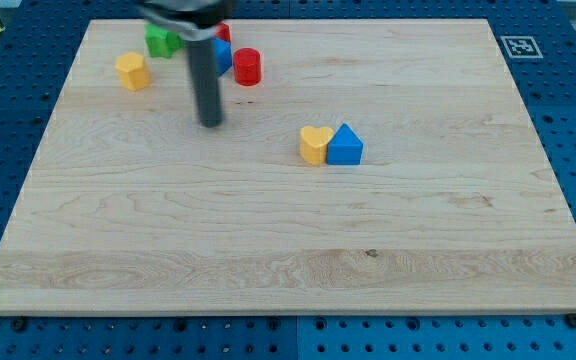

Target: Move yellow hexagon closer to yellow heart

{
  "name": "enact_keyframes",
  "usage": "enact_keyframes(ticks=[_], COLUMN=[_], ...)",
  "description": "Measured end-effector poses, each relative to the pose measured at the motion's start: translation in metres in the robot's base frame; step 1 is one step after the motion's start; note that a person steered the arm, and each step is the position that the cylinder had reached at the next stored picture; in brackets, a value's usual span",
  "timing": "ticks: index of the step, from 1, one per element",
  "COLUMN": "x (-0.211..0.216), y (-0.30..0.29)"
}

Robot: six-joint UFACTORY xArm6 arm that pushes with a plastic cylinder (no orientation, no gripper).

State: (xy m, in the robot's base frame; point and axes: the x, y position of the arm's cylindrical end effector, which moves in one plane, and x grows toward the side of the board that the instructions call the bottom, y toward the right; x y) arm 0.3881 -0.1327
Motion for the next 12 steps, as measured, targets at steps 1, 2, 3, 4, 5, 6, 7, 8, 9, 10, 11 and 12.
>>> enact_keyframes(ticks=[1,2,3,4,5,6,7,8,9,10,11,12], x=[-0.024,-0.071,-0.111,-0.108,-0.058,-0.031,-0.046,-0.089,-0.101,-0.085,-0.042,-0.013], y=[-0.089,-0.147,-0.152,-0.096,-0.006,0.041,0.034,0.010,-0.054,-0.125,-0.101,-0.016])
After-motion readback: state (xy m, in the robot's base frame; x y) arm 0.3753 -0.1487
